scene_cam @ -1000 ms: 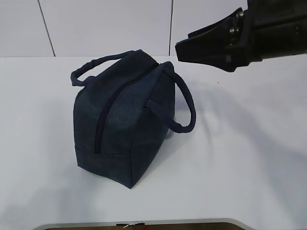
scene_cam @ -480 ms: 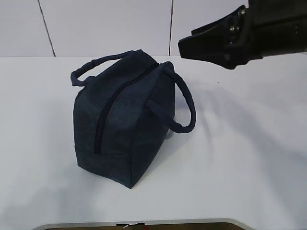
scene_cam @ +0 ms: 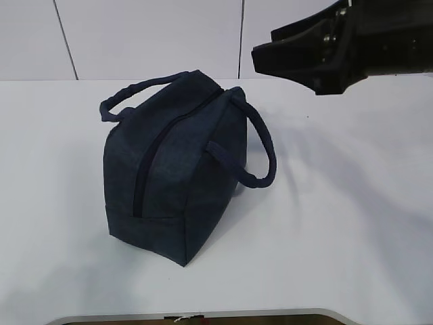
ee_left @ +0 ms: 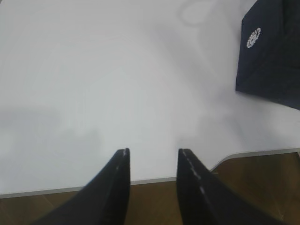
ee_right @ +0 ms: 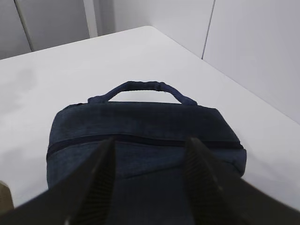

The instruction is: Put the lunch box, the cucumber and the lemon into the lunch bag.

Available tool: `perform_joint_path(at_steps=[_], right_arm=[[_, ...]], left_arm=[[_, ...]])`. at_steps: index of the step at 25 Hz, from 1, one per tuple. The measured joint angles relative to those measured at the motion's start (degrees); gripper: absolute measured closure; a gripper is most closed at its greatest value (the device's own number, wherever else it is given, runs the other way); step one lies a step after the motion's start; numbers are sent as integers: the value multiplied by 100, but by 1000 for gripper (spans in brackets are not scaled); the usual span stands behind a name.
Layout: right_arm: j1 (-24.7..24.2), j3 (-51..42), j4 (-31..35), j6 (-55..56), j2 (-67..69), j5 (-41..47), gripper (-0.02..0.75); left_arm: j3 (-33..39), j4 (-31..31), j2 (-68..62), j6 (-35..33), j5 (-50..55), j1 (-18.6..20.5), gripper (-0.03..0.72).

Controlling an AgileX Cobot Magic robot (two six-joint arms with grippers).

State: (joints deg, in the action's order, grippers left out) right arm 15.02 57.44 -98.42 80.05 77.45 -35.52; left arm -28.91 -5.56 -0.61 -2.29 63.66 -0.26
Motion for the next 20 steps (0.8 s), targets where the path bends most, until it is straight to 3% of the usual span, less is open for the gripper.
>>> perform_joint_path(at_steps=[7, 20], right_arm=[[0, -332, 682, -783, 0, 208, 350], [0, -438, 1787, -2199, 0, 1425, 351]], left_arm=[[0, 0, 0, 0, 0, 0, 446], [0, 0, 0, 0, 0, 0, 446]])
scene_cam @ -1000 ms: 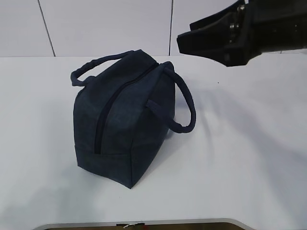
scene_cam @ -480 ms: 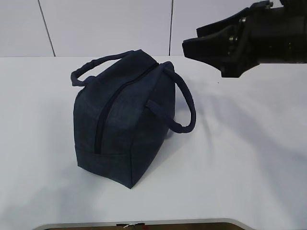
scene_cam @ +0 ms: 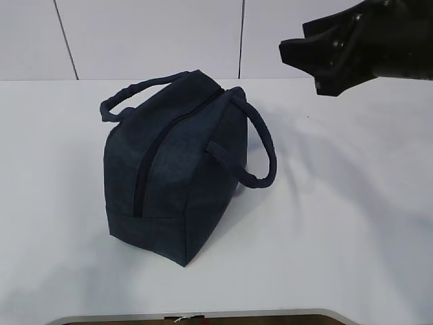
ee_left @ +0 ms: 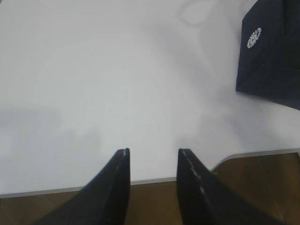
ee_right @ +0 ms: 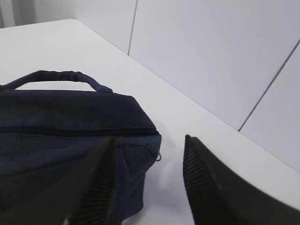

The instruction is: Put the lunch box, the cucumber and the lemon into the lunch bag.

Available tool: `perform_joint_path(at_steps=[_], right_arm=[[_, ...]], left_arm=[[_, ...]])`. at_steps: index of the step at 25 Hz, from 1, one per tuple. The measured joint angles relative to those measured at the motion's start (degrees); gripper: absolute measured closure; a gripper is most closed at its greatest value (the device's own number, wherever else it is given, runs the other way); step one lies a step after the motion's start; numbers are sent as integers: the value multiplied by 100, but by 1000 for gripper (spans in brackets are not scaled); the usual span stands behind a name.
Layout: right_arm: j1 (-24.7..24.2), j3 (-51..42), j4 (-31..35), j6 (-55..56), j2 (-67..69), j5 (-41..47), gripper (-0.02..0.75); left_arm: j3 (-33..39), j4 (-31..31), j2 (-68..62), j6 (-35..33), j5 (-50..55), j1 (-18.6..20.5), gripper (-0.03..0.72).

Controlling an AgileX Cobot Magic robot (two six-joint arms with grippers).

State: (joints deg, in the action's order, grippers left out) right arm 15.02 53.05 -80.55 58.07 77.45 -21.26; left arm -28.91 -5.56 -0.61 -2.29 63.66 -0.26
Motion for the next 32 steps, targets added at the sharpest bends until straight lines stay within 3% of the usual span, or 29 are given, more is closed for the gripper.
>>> perform_joint_path(at_steps=[11, 15, 17, 18, 19, 22, 32], right_arm=[[64, -9, 1137, -1375, 0, 861, 350], [384, -9, 2454, -2976, 10, 1651, 350], [619, -9, 3335, -3961, 10, 1956, 350], [797, -9, 4139, -4966, 10, 2219, 350], [797, -9, 4139, -4966, 10, 2219, 350], [933, -9, 5138, -5807, 10, 2591, 350], [1109, -9, 7351, -7519, -507, 3905, 350]], left_arm=[[0, 0, 0, 0, 0, 0, 446], [0, 0, 0, 0, 0, 0, 446], [0, 0, 0, 0, 0, 0, 446], [0, 0, 0, 0, 0, 0, 446], [0, 0, 0, 0, 0, 0, 446], [0, 0, 0, 0, 0, 0, 446], [0, 0, 0, 0, 0, 0, 446]])
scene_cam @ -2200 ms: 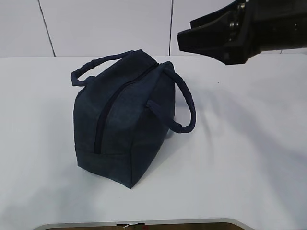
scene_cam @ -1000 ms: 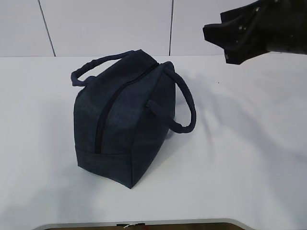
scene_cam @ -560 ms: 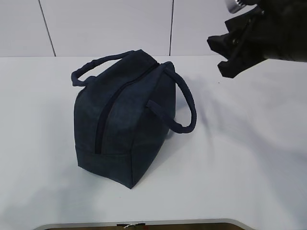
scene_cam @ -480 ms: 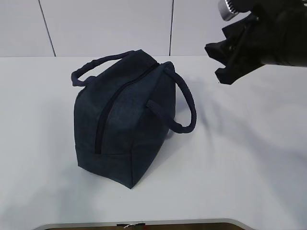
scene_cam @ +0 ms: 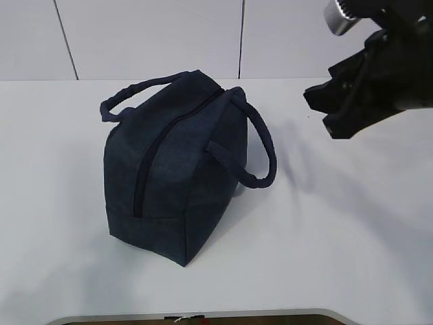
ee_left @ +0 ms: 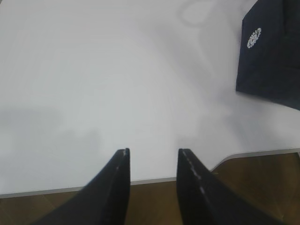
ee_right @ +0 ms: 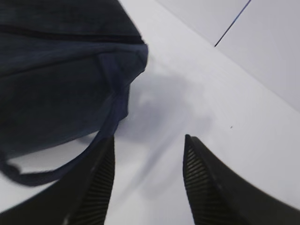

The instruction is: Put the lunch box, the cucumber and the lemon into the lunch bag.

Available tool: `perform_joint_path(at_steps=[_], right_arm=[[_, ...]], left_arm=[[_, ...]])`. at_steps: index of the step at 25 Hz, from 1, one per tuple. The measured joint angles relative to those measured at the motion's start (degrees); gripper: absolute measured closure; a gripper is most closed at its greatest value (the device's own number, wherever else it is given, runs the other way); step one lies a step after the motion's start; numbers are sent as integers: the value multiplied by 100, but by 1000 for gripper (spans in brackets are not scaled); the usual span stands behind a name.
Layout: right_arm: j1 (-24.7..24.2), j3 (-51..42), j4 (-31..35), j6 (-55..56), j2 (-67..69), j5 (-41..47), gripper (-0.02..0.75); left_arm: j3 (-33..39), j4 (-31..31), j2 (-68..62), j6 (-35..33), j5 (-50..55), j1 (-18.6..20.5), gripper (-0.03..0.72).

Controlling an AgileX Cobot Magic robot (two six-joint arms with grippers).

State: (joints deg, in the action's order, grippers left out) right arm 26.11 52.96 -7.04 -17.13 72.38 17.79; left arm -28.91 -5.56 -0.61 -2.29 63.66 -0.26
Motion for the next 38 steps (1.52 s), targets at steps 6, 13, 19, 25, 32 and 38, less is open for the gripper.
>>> perform_joint_path(at_steps=[6, 13, 19, 25, 32, 38], right_arm=[[0, 0, 1106, -628, -933, 1208, 350], [8, 0, 1533, -700, -1793, 2359, 350], [8, -314, 1320, -713, -2578, 2561, 351], [8, -558, 1210, -713, -3471, 3058, 350], [8, -572, 1101, -713, -4233, 3986, 351], [8, -572, 1112, -690, -4939, 4461, 350]], left_arm=[[0, 0, 0, 0, 0, 0, 446], [0, 0, 0, 0, 0, 0, 446], [0, 0, 0, 0, -2, 0, 446], [0, 0, 0, 0, -2, 0, 446], [0, 0, 0, 0, -2, 0, 446], [0, 0, 0, 0, -2, 0, 446]])
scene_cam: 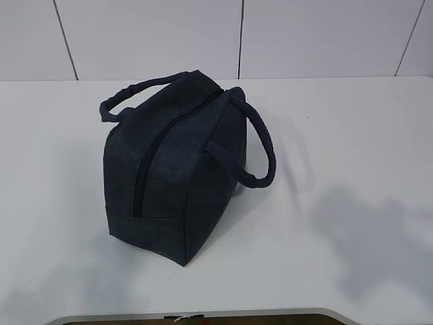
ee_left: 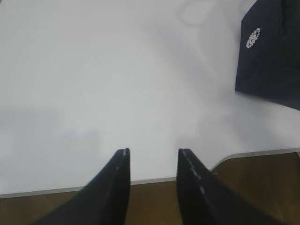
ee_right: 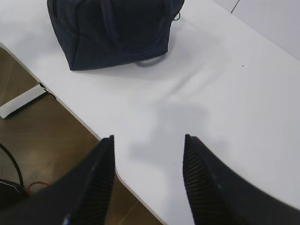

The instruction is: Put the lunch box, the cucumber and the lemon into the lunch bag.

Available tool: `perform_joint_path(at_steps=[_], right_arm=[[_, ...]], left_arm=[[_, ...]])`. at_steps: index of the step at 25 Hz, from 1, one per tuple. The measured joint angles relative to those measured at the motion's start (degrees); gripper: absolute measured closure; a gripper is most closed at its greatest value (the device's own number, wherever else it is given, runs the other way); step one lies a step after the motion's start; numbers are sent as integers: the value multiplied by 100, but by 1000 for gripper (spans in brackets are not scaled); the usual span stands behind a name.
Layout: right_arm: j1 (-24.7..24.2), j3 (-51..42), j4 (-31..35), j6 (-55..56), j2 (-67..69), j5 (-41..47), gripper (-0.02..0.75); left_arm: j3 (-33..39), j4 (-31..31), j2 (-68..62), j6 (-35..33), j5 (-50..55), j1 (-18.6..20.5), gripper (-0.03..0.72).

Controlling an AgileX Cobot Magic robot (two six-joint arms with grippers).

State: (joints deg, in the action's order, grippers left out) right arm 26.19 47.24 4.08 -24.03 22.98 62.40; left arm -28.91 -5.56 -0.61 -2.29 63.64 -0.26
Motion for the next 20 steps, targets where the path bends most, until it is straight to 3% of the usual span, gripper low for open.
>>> perform_joint_path(at_steps=[12, 20], right_arm=[[0, 0, 0, 32, -1292, 991, 351], [0, -358, 54, 276, -2285, 1067, 350]], left_arm=[[0, 0, 0, 0, 0, 0, 446], [0, 0, 0, 0, 0, 0, 446]])
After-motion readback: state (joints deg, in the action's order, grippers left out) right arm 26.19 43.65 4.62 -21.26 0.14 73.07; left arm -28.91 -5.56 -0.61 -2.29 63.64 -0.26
